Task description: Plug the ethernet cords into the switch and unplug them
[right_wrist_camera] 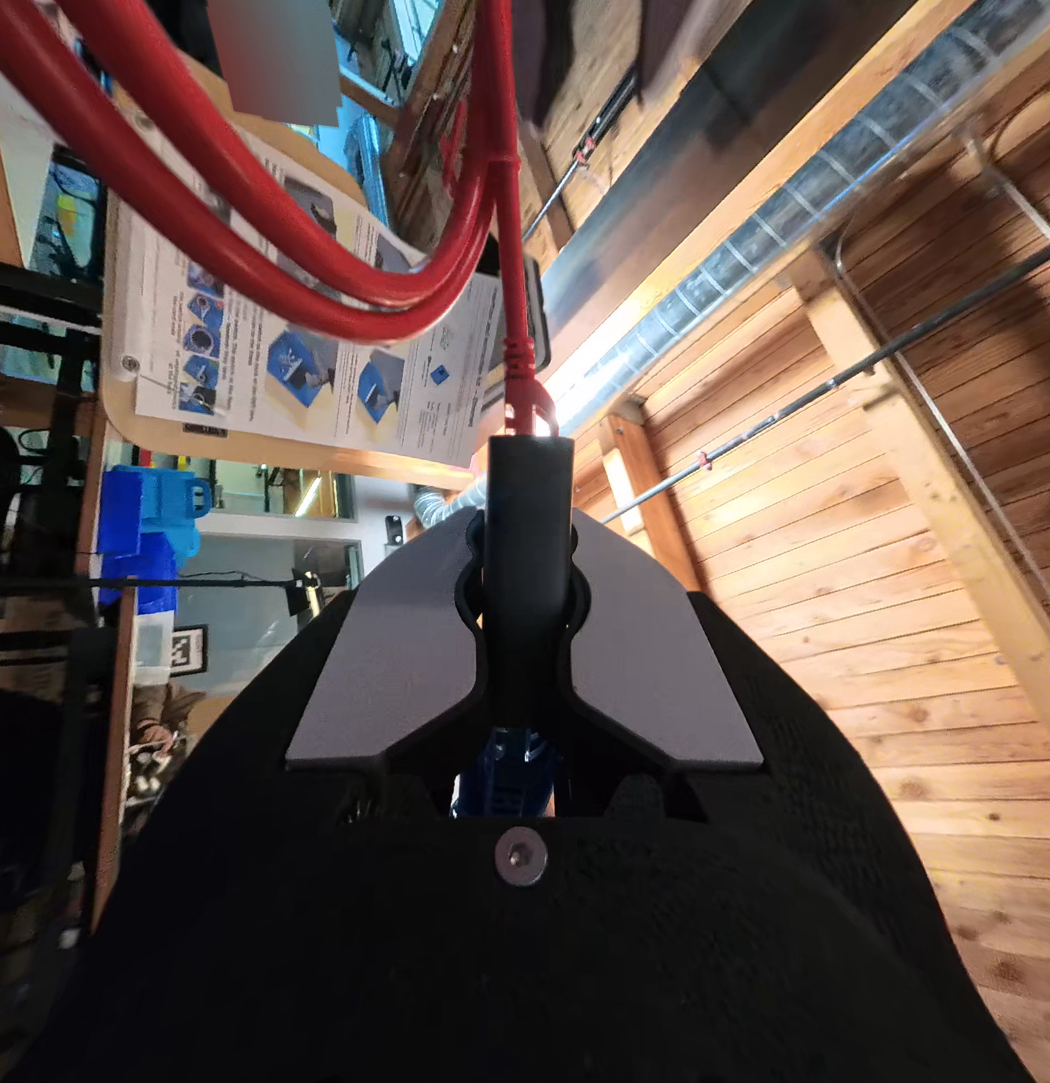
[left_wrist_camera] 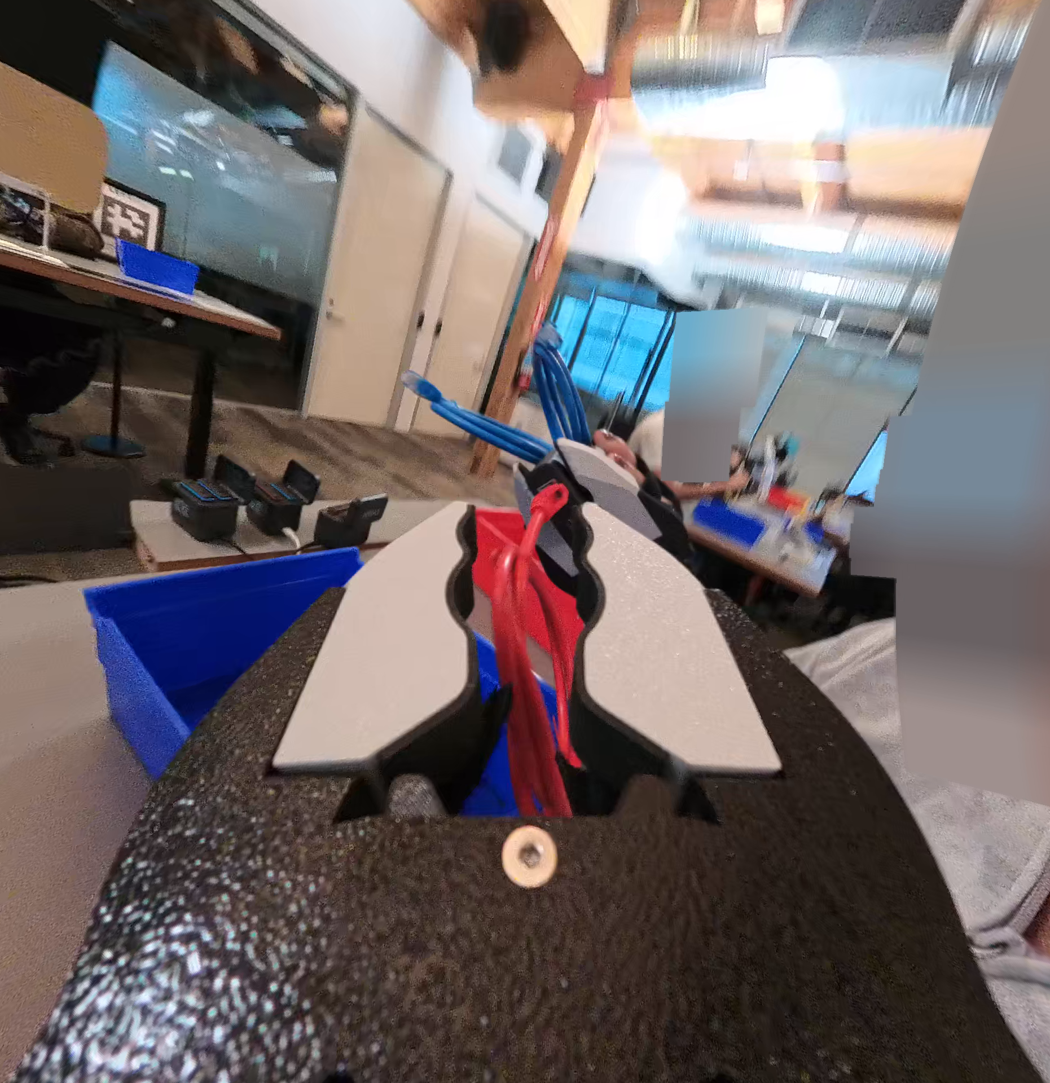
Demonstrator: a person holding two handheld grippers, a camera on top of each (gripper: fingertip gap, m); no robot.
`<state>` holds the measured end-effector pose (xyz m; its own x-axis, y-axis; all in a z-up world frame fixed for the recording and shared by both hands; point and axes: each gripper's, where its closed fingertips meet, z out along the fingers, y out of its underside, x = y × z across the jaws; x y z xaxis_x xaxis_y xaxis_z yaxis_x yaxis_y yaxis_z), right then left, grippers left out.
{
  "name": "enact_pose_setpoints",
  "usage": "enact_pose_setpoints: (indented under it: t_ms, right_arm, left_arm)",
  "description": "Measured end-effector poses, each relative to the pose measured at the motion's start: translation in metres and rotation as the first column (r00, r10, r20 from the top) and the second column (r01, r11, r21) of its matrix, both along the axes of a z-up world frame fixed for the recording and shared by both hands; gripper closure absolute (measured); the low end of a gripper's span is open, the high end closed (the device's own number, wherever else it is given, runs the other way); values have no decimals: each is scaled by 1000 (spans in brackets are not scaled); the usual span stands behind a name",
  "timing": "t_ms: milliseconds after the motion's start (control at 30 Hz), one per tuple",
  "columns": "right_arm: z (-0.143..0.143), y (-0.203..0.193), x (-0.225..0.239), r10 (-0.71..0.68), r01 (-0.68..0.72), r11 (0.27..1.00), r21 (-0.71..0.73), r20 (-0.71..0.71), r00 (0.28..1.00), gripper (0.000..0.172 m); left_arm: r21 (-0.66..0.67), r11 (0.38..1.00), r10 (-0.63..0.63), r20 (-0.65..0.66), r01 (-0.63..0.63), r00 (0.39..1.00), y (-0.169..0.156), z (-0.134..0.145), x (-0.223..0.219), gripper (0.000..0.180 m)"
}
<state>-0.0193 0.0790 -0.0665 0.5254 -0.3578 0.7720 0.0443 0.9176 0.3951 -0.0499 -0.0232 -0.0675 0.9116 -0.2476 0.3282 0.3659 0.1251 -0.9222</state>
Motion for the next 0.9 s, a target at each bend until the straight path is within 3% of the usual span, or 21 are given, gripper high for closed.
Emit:
enact_pose_setpoints:
  t_ms: [133,233,300,467,633,700,800,900]
  right_arm:
    - [-5,-17,3,43,-43,998,53,-1,999,150]
    - [-8,-28,4,52,-51,994,99,-15,999,150]
    - [-10,-34,5,59,-56,990,130,-26,998,150]
    - [-6,-38,10,67,-58,987,153,-52,996,150]
    - [2,-40,20,76,-61,985,159,-91,993,150]
    - [4,-40,23,76,-59,985,160,-102,992,150]
    - [6,-40,26,94,-78,986,146,-105,990,150]
    - [8,-40,27,87,-68,987,148,-122,989,150]
  left_arm:
    - [-263,965,-99,-278,23,956,24,-4,26,134]
    - [-478,863,-297,-221,162,929,34,-22,45,111]
    - [-528,815,-352,-123,239,928,39,-27,51,112]
    - [-580,745,-390,20,328,921,43,-40,55,125]
    - [-465,756,-435,171,462,884,43,-24,64,158]
    - [-419,748,-464,223,514,857,41,-19,67,163]
    - [-385,735,-504,240,558,829,40,-16,74,167]
    - [-380,754,-509,180,537,842,42,-15,75,167]
